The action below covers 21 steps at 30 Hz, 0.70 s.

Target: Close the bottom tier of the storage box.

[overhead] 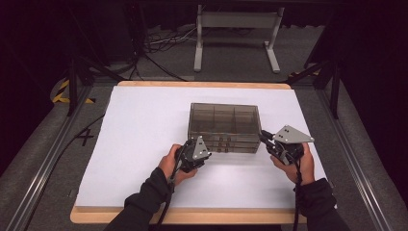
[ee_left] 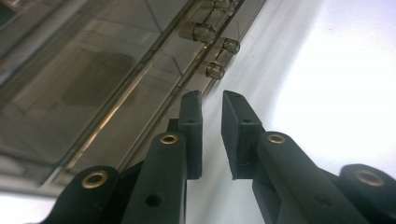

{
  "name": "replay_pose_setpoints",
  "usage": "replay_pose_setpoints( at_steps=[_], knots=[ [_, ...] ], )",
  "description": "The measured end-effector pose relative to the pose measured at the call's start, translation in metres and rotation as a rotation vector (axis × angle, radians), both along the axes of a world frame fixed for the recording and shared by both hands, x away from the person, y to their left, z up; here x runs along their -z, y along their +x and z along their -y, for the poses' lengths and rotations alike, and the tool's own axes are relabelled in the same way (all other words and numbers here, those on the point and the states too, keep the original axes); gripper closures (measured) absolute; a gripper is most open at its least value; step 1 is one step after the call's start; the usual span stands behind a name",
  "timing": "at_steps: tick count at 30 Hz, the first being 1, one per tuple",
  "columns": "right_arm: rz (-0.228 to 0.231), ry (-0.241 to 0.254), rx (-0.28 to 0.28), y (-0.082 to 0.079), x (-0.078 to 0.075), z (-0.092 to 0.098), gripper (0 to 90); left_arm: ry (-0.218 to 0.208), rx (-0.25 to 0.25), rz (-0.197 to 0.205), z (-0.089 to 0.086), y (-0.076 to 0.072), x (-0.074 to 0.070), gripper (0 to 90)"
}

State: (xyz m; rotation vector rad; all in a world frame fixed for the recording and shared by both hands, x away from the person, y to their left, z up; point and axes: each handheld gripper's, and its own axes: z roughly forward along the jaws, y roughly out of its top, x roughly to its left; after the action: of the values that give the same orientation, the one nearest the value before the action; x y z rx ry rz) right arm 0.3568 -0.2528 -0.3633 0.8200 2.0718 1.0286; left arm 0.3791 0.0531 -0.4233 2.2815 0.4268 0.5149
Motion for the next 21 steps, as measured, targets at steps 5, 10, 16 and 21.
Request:
replay_pose_setpoints(
  at_steps=[5,10,16,21],
  knots=[
    [-0.008,-0.014,-0.015,-0.004,0.001,-0.001,78.8,-0.007,0.000,0.006,-0.008,-0.003,-0.004,77.1],
    [-0.012,-0.026,-0.028,-0.008,0.001,-0.002,77.1,-0.006,-0.009,0.013,-0.015,-0.005,-0.006,74.7],
    [-0.026,-0.041,-0.042,-0.009,0.004,-0.003,75.3,-0.007,-0.010,0.015,-0.021,-0.005,-0.008,73.1],
    [-0.034,-0.062,-0.051,-0.012,0.006,-0.006,72.3,-0.013,-0.026,0.014,-0.034,-0.007,-0.009,69.9]
  ],
)
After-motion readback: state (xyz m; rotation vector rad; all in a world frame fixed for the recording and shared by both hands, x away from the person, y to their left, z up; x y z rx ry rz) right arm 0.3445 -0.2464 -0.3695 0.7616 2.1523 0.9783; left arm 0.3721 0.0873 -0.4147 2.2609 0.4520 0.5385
